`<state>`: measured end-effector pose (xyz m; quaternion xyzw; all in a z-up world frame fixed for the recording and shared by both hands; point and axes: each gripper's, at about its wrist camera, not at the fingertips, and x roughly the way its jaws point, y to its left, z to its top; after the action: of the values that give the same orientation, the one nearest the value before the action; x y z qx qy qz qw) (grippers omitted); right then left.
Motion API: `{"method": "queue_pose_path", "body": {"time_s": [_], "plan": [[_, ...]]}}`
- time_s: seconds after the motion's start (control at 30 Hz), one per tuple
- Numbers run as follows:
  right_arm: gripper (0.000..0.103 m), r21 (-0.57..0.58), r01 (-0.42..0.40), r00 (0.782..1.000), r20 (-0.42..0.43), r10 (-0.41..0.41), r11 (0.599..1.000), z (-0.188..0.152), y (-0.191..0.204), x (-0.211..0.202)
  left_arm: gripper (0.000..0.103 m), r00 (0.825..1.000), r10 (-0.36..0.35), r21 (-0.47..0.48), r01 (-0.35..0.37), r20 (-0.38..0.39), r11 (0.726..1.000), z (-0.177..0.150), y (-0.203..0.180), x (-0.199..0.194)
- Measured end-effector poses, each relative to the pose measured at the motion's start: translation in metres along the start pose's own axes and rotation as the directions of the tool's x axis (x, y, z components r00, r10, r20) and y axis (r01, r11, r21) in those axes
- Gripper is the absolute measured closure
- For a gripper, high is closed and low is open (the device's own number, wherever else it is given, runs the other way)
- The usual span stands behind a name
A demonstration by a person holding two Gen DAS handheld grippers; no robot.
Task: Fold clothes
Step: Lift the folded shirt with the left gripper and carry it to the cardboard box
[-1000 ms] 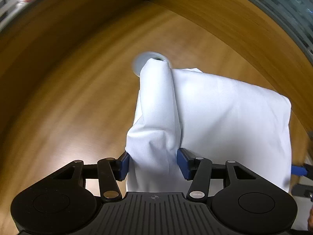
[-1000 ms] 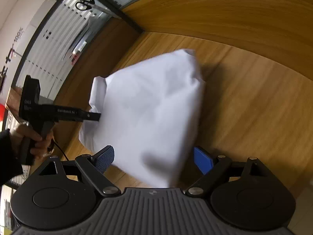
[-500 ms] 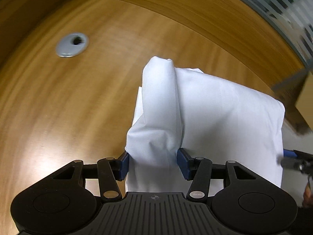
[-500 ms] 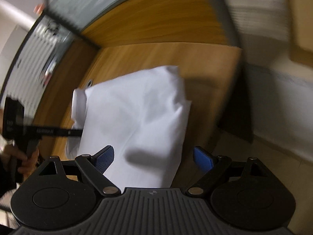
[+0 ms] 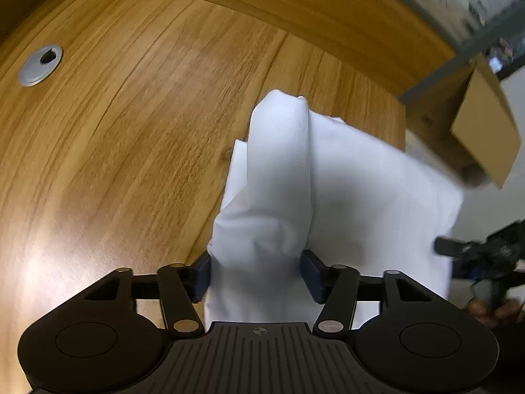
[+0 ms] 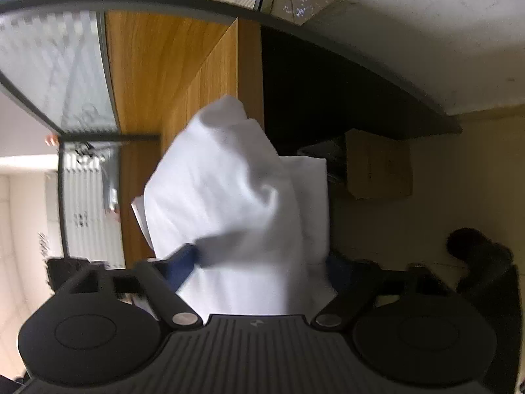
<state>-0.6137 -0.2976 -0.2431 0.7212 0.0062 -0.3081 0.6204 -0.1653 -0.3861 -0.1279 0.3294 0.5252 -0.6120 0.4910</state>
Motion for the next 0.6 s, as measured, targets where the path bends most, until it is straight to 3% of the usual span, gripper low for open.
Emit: {"method": "queue_pose_path", "body": {"time_s": [0.1,0.27,0.43,0.6], "plan": [[0.037,0.009,0.003,0.999,0.044,-0.003,1.000,-0.001,0.000,0.005,0.027,0.996,-0.053,-0.035,0.055,0.070,0.998,-0.006,0.008,-0.015],[0.038,0.008,-0.018,0.999,0.045,0.017,1.000,0.005,-0.002,0.023,0.016,0.983,-0.105,-0.100,0.120,0.148,0.988,-0.015,0.019,-0.029],[0.034,0.017,-0.053,0.998,0.026,0.052,0.998,0.014,-0.006,0.037,0.013,0.983,-0.148,-0.138,0.162,0.107,0.977,-0.008,0.019,-0.008],[0.034,0.012,-0.060,0.998,-0.004,0.060,0.998,0.021,-0.002,0.046,0.009,0.982,-0.180,-0.101,0.185,0.062,0.977,0.002,0.002,0.015]]}}
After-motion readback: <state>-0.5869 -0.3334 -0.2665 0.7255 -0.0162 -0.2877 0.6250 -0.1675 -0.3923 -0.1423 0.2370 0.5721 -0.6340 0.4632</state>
